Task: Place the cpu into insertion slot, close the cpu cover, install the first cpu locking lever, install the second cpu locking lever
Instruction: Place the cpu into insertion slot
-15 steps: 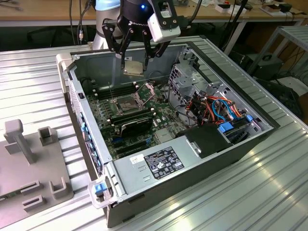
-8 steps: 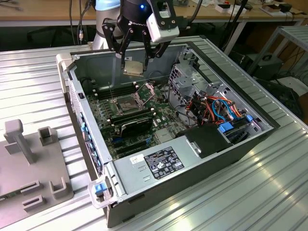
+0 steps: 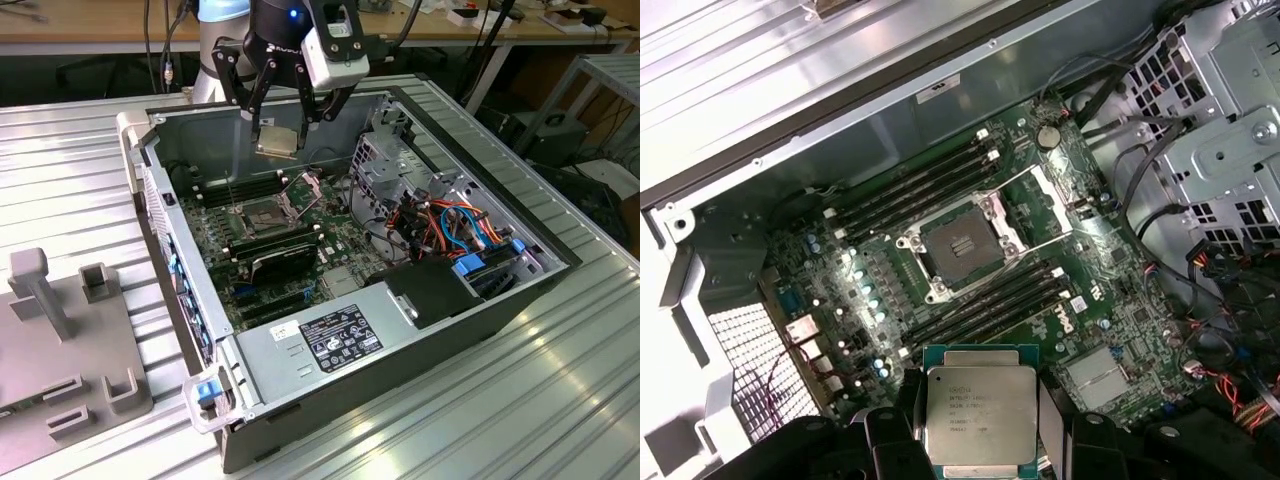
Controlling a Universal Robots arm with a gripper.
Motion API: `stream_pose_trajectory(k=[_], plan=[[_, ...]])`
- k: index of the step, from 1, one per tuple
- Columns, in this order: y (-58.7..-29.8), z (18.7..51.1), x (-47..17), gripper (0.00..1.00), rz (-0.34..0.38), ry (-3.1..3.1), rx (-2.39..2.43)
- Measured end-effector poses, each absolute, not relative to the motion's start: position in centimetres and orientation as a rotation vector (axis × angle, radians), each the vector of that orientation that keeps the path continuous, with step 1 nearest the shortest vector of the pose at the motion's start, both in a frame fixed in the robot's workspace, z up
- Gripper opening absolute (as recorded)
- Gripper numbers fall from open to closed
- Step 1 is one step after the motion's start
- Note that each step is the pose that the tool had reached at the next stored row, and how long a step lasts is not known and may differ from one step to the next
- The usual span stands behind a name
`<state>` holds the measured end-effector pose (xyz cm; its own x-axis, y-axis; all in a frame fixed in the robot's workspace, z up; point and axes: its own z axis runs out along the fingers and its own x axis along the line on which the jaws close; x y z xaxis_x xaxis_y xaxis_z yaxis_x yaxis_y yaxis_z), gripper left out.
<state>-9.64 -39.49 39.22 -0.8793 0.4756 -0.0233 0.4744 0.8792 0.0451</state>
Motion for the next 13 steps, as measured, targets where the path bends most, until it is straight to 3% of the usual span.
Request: stream_pose_trajectory(k=[13], plan=[[-39.49,39.20,-9.64,0.55,0.057,2.984,0.863]])
